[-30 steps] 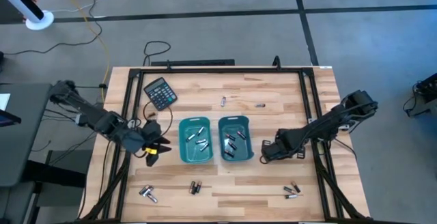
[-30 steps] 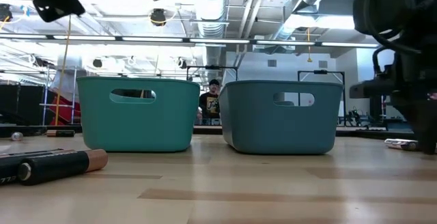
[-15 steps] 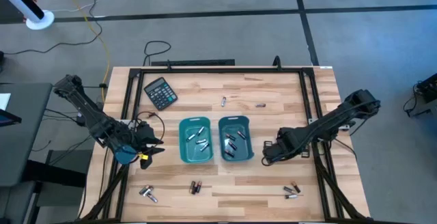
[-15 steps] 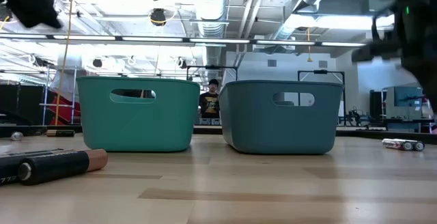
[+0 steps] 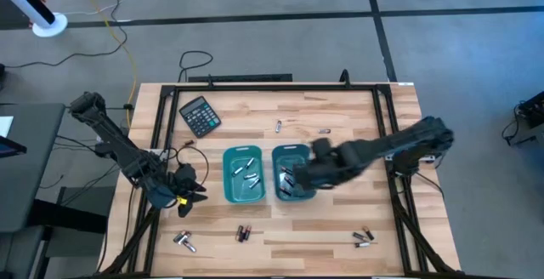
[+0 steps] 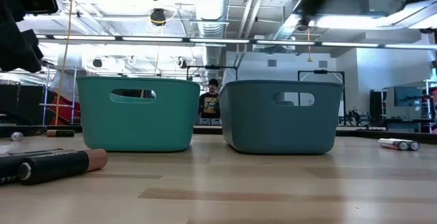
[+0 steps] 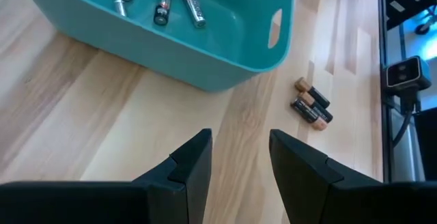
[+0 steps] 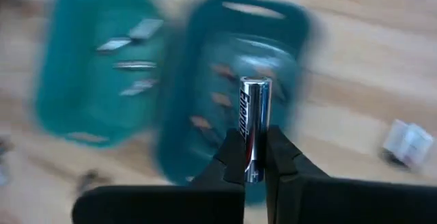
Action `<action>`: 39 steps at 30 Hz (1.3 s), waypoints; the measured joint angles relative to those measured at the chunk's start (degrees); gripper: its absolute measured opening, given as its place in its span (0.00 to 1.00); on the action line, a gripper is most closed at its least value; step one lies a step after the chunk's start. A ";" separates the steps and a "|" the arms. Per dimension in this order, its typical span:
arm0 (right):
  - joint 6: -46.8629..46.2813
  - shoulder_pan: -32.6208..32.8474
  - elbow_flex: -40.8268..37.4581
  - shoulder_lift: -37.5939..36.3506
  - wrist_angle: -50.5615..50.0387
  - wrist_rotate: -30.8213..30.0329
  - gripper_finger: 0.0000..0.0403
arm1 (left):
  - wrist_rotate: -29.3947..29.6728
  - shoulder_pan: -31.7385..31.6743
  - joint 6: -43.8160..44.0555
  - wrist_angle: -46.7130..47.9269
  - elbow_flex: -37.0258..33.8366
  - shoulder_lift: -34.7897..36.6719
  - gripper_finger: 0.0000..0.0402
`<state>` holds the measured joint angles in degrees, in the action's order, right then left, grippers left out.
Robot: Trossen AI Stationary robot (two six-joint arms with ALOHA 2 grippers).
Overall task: Sort batteries
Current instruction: Put the silver battery into the green bin
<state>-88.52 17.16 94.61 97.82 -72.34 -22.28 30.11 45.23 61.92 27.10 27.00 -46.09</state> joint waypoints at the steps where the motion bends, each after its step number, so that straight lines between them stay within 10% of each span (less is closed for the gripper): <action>1: 4.05 -1.12 3.16 2.41 1.77 -0.02 0.04 | -0.02 0.00 -0.47 -0.03 0.00 0.00 0.35; 8: 27.47 -8.13 23.17 20.48 12.20 5.64 0.04 | -2.33 0.00 1.27 -0.16 0.00 0.02 0.35; 18: 34.94 -13.19 40.39 42.44 12.27 20.62 0.04 | -7.36 0.02 2.43 -1.25 0.00 0.02 0.35; 39: 33.36 -13.56 39.89 46.99 8.77 24.09 0.26 | -7.34 2.19 2.20 -0.93 0.00 0.02 0.35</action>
<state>-55.16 3.60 134.50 144.81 -63.57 1.80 22.76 47.42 64.12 26.17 27.00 -46.06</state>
